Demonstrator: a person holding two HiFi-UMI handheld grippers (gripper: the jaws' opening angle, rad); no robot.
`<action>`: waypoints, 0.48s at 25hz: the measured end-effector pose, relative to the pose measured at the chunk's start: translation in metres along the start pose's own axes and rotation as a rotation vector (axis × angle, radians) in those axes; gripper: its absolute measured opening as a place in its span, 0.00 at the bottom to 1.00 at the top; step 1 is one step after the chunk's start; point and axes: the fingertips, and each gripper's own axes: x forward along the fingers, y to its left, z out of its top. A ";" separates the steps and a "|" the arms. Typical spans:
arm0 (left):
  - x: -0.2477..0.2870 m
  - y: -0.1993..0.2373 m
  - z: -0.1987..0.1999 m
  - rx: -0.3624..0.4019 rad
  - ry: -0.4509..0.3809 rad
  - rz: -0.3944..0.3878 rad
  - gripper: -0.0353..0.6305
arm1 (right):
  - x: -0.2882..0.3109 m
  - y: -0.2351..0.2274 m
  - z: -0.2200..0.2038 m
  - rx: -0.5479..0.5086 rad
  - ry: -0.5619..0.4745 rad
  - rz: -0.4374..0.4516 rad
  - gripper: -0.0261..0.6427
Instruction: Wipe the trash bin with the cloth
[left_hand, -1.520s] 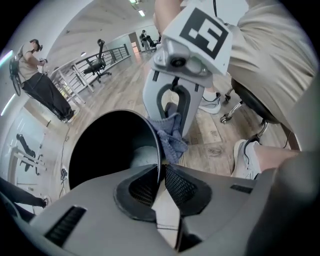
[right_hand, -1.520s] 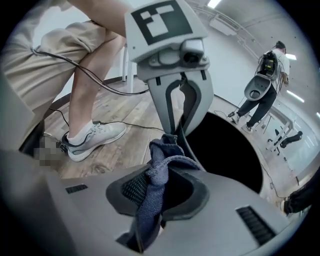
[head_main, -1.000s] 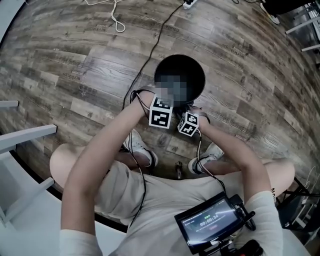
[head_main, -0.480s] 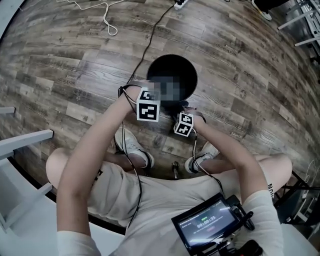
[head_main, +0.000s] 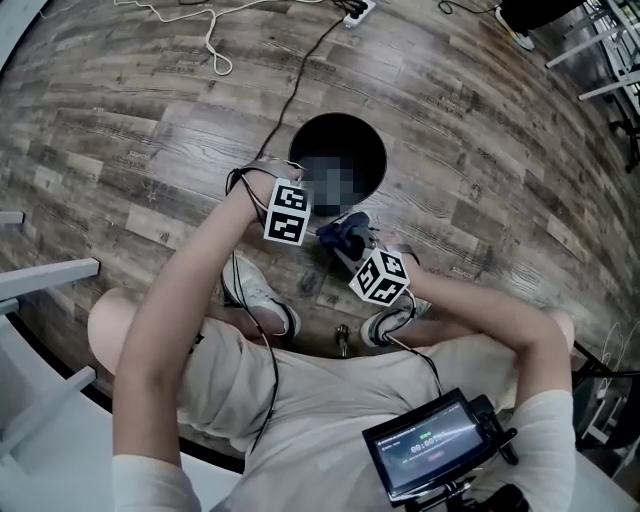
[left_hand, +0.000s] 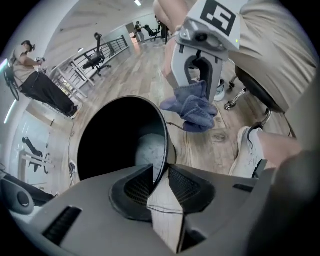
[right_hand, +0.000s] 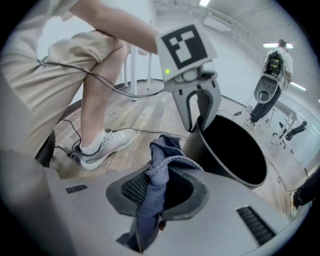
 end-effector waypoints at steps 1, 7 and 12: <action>0.000 -0.001 0.000 0.001 -0.001 -0.004 0.22 | -0.003 -0.004 0.008 0.011 -0.013 -0.016 0.15; -0.001 -0.011 0.013 0.013 -0.034 -0.024 0.19 | 0.010 -0.036 0.009 0.122 -0.007 -0.072 0.15; 0.001 -0.016 0.030 0.016 -0.083 -0.030 0.15 | 0.036 -0.039 -0.020 0.066 0.045 -0.067 0.15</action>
